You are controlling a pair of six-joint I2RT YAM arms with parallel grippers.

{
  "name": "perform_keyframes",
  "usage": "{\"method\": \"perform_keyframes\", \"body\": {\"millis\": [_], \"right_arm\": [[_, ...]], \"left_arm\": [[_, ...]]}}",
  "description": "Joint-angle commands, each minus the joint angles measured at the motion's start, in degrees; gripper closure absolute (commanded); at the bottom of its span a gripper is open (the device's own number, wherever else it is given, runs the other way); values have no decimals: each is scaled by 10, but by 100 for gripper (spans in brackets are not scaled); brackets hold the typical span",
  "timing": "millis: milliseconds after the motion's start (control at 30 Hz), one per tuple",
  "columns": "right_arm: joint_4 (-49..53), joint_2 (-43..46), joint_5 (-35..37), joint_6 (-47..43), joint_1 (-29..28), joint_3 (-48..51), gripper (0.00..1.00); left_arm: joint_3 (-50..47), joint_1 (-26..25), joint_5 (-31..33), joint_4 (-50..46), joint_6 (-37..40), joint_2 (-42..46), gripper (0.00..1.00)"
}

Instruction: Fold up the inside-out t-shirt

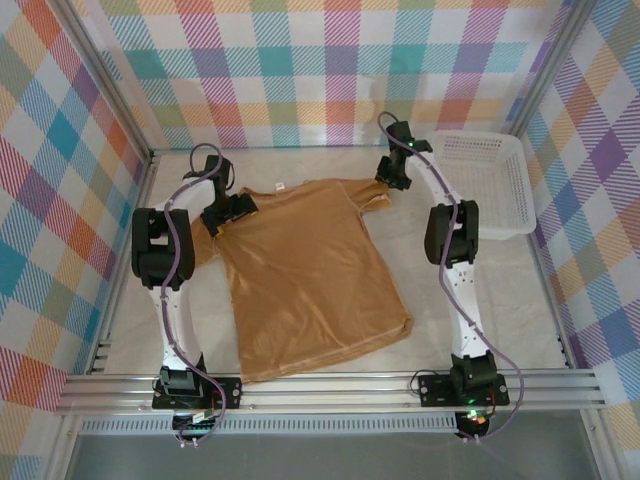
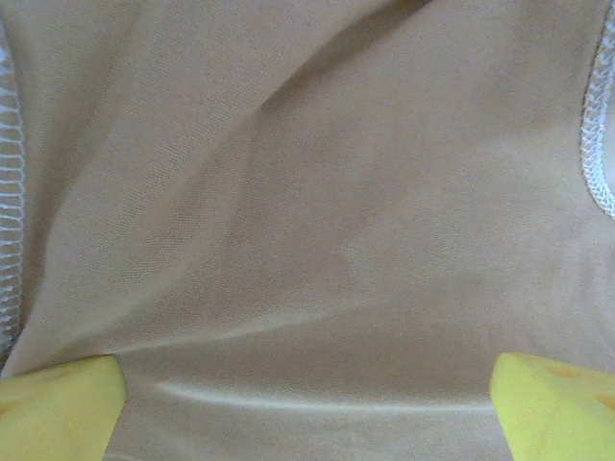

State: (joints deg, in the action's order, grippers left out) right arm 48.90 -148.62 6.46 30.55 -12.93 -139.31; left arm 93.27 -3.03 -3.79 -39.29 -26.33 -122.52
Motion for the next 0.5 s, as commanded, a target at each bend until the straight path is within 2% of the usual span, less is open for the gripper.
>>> {"method": "perform_keyframes", "body": {"millis": [0,100,267,367,467], "right_arm": [[30,66,-10,-19,-33,32,59],[5,135,-31,-25,-65,117,58],[-121,255,-98,-15,-128,352,55],[-173,265,-128,13,-137,428,56],[-145,221,-121,20,-134,409,57]], "left_arm": [[10,-20,15,-26,-5,27,2],[5,-50,28,-38,4,59,2],[-66,-77,12,0,-4,90,1],[-66,-77,-1,11,-9,55,2],[-20,-77,-12,4,-7,0,2]]}}
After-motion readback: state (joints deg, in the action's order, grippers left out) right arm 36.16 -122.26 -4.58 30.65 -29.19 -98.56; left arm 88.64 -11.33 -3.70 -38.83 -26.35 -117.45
